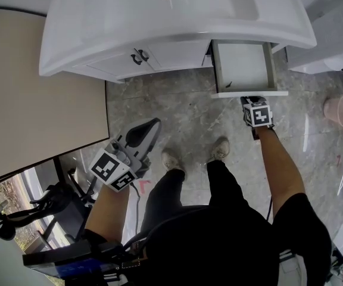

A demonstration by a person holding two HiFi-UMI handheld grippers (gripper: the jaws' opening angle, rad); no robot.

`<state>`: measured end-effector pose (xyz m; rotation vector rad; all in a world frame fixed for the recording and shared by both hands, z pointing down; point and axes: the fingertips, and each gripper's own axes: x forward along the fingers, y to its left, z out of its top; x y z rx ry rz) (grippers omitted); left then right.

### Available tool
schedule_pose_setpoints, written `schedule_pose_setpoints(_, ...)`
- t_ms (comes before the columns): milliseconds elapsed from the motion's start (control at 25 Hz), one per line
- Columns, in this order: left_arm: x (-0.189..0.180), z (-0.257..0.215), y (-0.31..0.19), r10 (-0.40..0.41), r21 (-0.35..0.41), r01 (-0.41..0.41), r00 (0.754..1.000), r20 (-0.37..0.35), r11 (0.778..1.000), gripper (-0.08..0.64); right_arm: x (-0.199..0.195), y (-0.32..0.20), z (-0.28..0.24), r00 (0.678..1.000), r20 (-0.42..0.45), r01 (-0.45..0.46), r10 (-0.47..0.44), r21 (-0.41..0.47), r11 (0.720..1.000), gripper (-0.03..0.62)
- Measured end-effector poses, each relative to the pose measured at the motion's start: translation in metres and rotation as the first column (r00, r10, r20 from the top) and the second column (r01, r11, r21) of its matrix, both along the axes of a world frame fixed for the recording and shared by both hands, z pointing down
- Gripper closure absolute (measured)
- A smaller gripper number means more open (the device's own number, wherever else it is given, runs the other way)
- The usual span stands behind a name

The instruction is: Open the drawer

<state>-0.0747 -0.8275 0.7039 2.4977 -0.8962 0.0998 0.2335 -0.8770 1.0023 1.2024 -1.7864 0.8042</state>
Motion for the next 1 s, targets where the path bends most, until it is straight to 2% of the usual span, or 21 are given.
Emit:
schedule_pose_setpoints(240,-0.001,-0.007,0.003,-0.004,0.005,0.004,1.000,0.002,1.000,0.566,0.000,0.000,-0.001,1.000,-0.005,-0.001,0.001,-0.002,1.000,0.475)
schedule_pose_setpoints(600,-0.003,-0.013,0.003,-0.017,0.008,0.017,1.000,0.002,1.000,0.566,0.002,-0.001,0.000,0.999,0.039,-0.030,0.031,-0.007,1.000,0.464)
schedule_pose_setpoints(720,-0.001,-0.017,0.004,-0.015,0.009,0.015,1.000,0.003,1.000,0.566,0.000,0.002,0.000,0.998,0.058,-0.027,0.029,-0.025,0.999,0.445)
schedule_pose_setpoints(800,-0.002,-0.022,0.003,-0.018,0.013,0.018,1.000,0.005,1.000,0.566,-0.001,0.003,-0.004,0.997,0.073,-0.025,0.028,-0.031,0.999,0.411)
schedule_pose_setpoints(1000,-0.002,-0.042,0.001,-0.027,0.033,0.027,1.000,0.011,0.999,0.566,0.015,0.007,-0.023,0.998,0.058,-0.038,0.040,-0.032,0.999,0.365)
